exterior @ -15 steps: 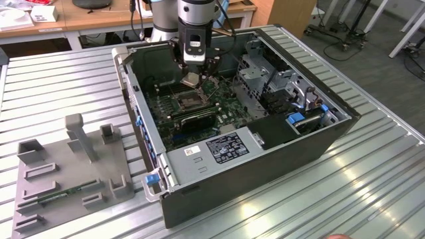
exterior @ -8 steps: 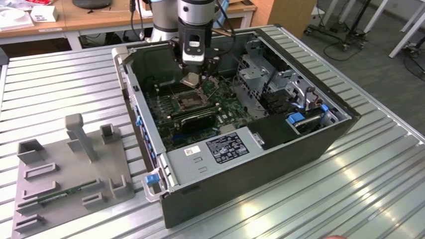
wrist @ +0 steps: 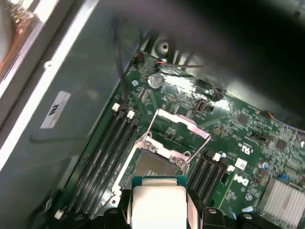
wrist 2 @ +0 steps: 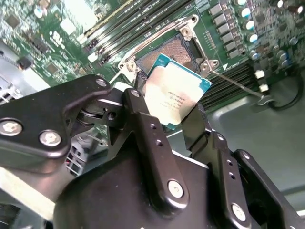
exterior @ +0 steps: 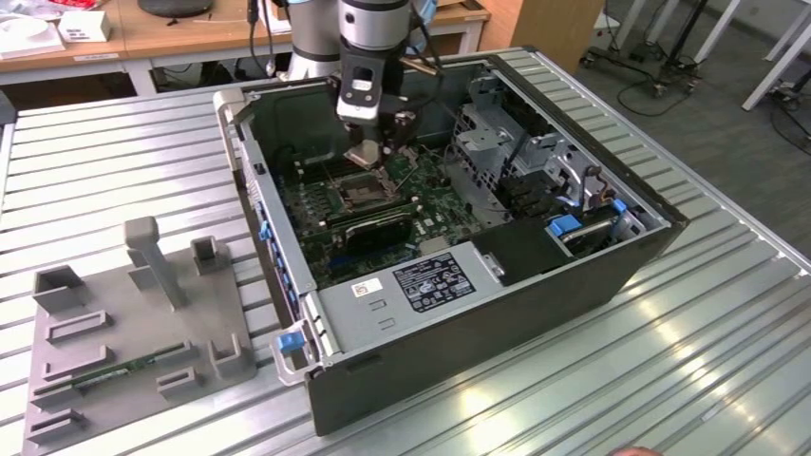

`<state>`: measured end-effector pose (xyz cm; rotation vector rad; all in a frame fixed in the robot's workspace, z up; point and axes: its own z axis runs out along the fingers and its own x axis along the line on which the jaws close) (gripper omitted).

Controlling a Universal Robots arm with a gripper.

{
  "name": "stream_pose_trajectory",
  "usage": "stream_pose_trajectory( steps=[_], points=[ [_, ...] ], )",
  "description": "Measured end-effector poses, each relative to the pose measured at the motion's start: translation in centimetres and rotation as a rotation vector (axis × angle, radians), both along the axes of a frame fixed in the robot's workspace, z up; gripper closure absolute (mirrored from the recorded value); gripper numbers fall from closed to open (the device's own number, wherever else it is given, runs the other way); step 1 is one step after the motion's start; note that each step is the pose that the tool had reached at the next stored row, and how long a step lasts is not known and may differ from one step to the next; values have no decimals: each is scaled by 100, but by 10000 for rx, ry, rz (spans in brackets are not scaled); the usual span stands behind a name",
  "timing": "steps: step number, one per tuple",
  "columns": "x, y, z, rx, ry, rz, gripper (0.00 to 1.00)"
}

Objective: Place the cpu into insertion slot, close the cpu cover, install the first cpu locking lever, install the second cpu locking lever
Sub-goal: 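Place the cpu into insertion slot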

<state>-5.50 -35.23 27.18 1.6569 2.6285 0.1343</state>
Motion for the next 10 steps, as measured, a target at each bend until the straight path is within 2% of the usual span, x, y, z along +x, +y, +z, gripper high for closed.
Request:
stream_pose_trajectory(
  steps=[10],
  points=[
    [0,0,-50,-1,1,-1808,46]
  ],
)
